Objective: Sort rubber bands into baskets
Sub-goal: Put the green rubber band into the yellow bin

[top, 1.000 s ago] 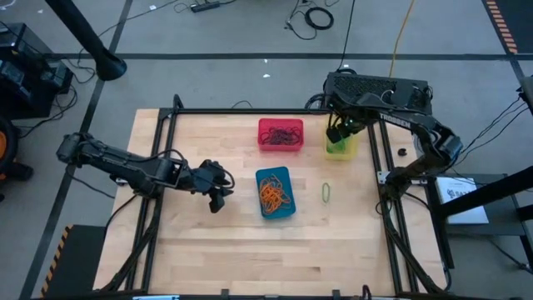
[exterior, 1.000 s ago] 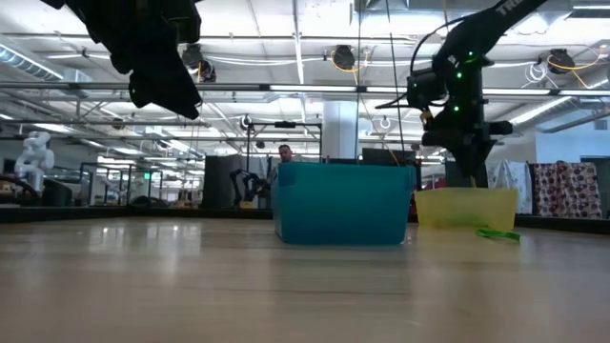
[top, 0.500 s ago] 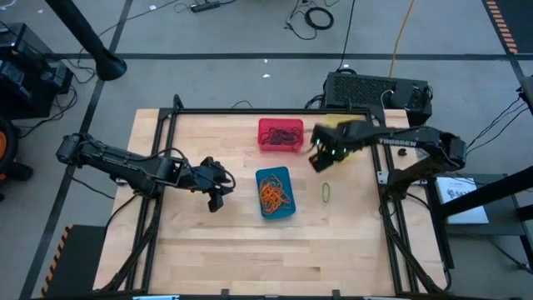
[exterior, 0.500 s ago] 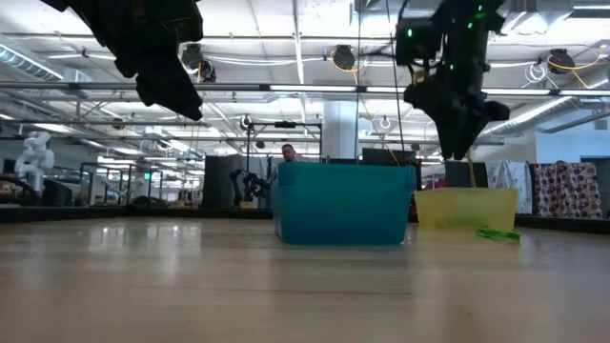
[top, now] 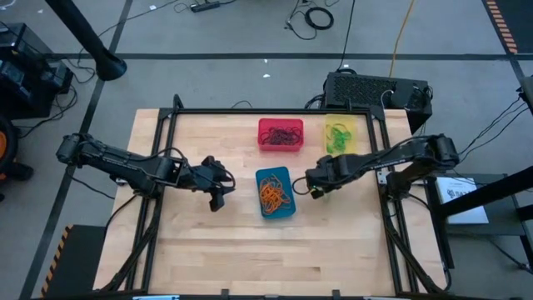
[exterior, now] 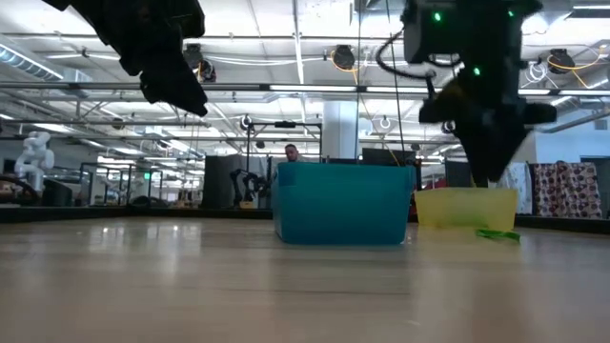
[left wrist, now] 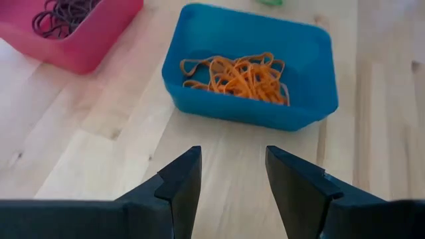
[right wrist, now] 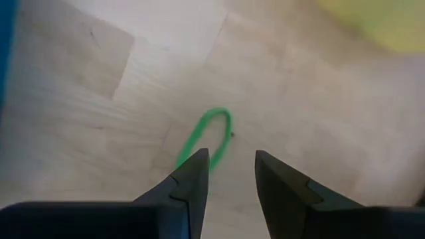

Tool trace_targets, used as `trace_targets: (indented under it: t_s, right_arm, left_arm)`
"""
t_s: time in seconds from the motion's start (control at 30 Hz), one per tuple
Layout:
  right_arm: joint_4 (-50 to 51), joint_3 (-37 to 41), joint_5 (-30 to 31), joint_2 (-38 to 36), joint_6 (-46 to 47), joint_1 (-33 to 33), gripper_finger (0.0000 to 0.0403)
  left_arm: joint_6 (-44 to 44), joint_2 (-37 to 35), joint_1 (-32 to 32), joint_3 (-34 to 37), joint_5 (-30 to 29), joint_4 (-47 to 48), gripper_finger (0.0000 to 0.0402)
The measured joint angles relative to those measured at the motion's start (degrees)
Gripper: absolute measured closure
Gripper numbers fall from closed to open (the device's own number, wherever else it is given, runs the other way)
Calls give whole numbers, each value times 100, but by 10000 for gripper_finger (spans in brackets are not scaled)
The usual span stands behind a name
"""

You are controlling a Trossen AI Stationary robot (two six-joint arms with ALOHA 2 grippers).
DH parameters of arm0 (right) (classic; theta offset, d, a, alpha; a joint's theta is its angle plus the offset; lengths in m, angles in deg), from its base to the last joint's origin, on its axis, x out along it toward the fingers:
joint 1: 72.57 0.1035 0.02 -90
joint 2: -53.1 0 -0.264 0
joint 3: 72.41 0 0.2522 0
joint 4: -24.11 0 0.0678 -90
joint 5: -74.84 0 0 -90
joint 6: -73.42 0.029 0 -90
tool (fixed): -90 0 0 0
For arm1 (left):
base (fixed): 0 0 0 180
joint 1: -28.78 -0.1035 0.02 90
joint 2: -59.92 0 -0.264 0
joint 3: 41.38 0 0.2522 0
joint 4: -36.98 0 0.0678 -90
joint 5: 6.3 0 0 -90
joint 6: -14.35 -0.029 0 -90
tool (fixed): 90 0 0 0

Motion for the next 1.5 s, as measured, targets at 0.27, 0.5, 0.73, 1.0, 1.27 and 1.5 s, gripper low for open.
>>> trace_targets:
  t_s: [0.27,0.5,0.73,1.0,1.27,1.5]
  right_arm:
    - [-754,841,-279,8,380,30,287]
    - [-2053,1482,-452,8,517,30,287]
    - [-2543,1710,-508,-9,718,30,302]
    - [-2292,1501,-408,18,88,30,395]
    - [-680,134,181,-35,-737,-147,402]
    - [797,-1106,420,-48,-2206,-1300,402]
  left_arm:
    - [2,-2,0,-2,-2,-275,227]
    - [142,0,0,-2,-2,-331,227]
    - [155,0,0,-2,-2,-313,227]
    - [151,0,0,-2,-2,-315,227]
    - [149,0,0,-2,-7,-315,227]
    - [153,4,0,-157,136,-54,227]
